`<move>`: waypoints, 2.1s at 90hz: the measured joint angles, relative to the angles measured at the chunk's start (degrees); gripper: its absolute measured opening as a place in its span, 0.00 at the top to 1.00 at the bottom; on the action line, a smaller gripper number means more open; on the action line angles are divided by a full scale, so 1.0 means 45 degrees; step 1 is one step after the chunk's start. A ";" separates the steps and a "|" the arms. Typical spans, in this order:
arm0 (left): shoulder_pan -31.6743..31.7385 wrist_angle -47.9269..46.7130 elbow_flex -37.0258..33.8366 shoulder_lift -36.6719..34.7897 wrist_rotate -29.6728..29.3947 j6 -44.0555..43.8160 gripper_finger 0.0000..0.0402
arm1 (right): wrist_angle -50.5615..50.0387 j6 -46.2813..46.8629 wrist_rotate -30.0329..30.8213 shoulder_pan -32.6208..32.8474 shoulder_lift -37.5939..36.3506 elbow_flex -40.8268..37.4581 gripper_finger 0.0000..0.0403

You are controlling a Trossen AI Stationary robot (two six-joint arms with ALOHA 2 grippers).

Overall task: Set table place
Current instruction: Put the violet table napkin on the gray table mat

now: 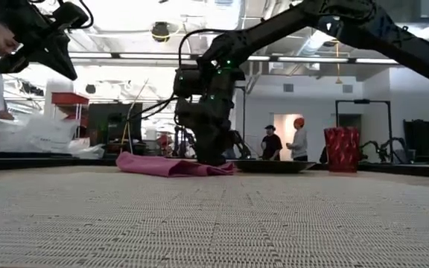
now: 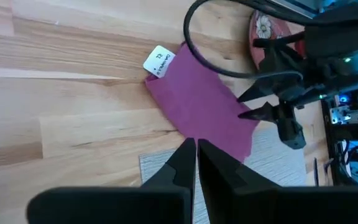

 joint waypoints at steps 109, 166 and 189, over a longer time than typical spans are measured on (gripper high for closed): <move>0.0000 0.0010 0.0000 0.0010 0.0037 -0.0107 1.00 | -0.2175 -0.0453 -0.0041 -0.0142 -0.0039 0.0806 0.70; 0.0000 0.0010 0.0000 0.0010 0.0265 -0.0125 1.00 | -0.2754 -0.0148 -0.0694 -0.0429 0.0221 0.0753 0.70; 0.0000 0.0019 0.0000 0.0005 0.0343 -0.0214 1.00 | -0.2569 -0.0127 -0.0711 -0.0466 0.0316 0.0758 0.70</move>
